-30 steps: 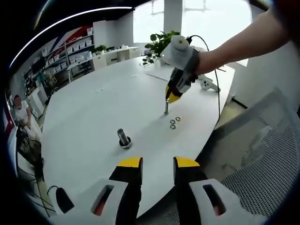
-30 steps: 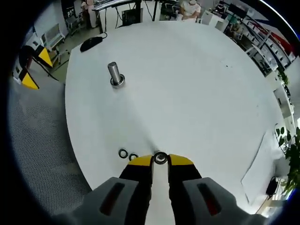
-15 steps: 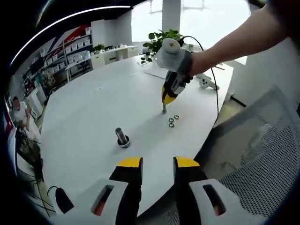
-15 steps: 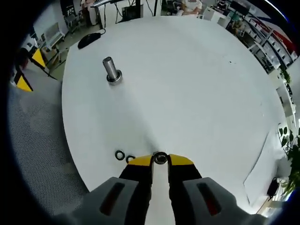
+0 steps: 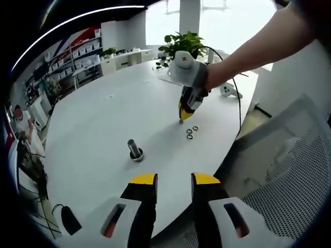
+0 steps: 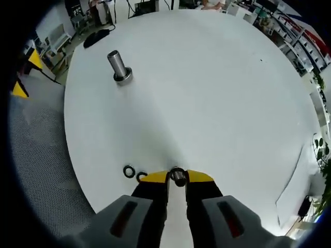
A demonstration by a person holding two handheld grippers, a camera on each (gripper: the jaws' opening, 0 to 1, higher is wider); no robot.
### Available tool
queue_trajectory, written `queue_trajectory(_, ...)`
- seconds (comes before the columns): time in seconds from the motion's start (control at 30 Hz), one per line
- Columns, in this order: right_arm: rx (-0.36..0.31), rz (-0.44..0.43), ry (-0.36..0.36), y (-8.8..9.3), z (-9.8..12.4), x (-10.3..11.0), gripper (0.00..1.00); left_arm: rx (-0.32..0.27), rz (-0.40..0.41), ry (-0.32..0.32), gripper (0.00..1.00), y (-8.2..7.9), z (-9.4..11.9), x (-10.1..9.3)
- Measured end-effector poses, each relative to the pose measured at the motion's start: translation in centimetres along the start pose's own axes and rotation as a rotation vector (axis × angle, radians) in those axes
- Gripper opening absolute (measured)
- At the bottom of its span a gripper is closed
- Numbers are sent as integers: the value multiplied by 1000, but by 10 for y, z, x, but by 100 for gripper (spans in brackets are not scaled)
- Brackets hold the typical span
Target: Place the washer onto the threaded stud by aligning its center hole with the stud, sliding it down to the base, and recovering from edge contact or off-axis alignment until the washer reaches the visible bottom stop.
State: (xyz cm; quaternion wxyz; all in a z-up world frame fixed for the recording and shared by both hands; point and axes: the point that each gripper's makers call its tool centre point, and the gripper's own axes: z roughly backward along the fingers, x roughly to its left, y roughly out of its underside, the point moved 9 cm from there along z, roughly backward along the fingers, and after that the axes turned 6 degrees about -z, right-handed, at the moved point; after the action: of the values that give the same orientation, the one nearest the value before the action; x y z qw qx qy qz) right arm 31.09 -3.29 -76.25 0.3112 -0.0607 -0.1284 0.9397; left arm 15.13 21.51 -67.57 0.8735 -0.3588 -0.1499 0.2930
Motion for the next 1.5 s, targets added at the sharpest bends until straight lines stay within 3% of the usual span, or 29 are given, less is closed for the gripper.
queue_trajectory(0.33, 27, -16, -6, 4, -9, 1, 15, 5, -2, 4, 24, 1, -2, 1)
queue_trajectory(0.8, 15, -53, 2, 11, -7, -1, 19, 9, -12, 15, 24, 1, -4, -2)
queue_trajectory(1.07, -6, -119, 16, 26, 8, -5, 22, 12, -3, 27, 24, 2, -4, -4)
queue_trajectory(1.2, -22, -199, 11, 34, 13, -3, 22, 13, 0, 22, 24, 2, -3, -3)
queue_trajectory(1.5, -47, -228, -3, 44, 12, 7, 24, 4, -4, 14, 24, 1, -3, -2)
